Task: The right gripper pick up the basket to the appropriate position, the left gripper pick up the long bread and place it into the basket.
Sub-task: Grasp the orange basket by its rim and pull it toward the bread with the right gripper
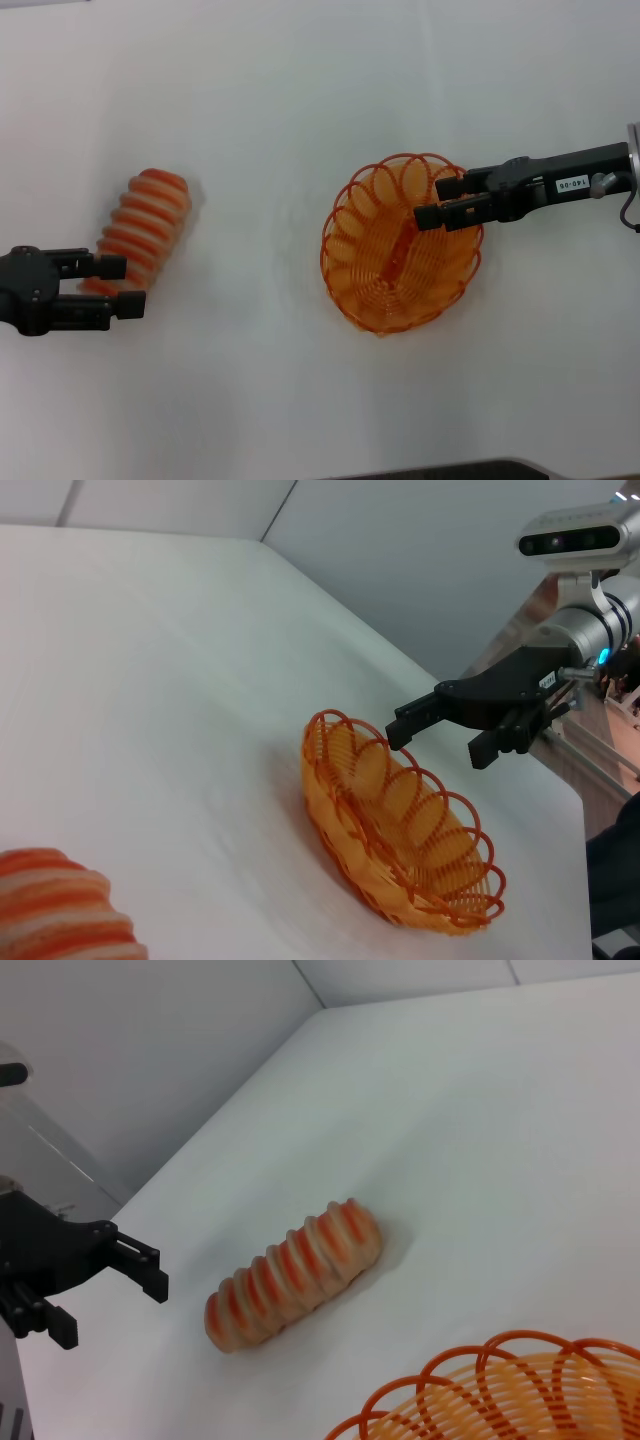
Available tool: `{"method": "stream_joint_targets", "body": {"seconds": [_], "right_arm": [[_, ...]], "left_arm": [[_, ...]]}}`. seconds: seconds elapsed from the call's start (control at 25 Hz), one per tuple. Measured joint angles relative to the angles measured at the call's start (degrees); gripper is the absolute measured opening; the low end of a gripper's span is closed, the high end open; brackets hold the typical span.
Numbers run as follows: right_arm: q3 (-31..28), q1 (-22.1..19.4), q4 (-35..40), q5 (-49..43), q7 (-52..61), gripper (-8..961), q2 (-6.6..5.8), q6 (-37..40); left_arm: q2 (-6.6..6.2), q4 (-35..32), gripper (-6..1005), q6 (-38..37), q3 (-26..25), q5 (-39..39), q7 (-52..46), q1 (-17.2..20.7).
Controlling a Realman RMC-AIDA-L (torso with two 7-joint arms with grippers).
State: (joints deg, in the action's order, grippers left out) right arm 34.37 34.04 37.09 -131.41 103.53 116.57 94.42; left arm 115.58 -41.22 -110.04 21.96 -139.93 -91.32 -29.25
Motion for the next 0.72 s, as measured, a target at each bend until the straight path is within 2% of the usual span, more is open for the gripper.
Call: {"method": "stream_joint_targets", "body": {"seconds": [0.72], "right_arm": [[0.1,0.3,0.1,-0.1,0.9,919,-0.08,-0.3]], "left_arm": [[0.00,0.0,791,0.6,0.0,0.0,0.0,0.0]]}}
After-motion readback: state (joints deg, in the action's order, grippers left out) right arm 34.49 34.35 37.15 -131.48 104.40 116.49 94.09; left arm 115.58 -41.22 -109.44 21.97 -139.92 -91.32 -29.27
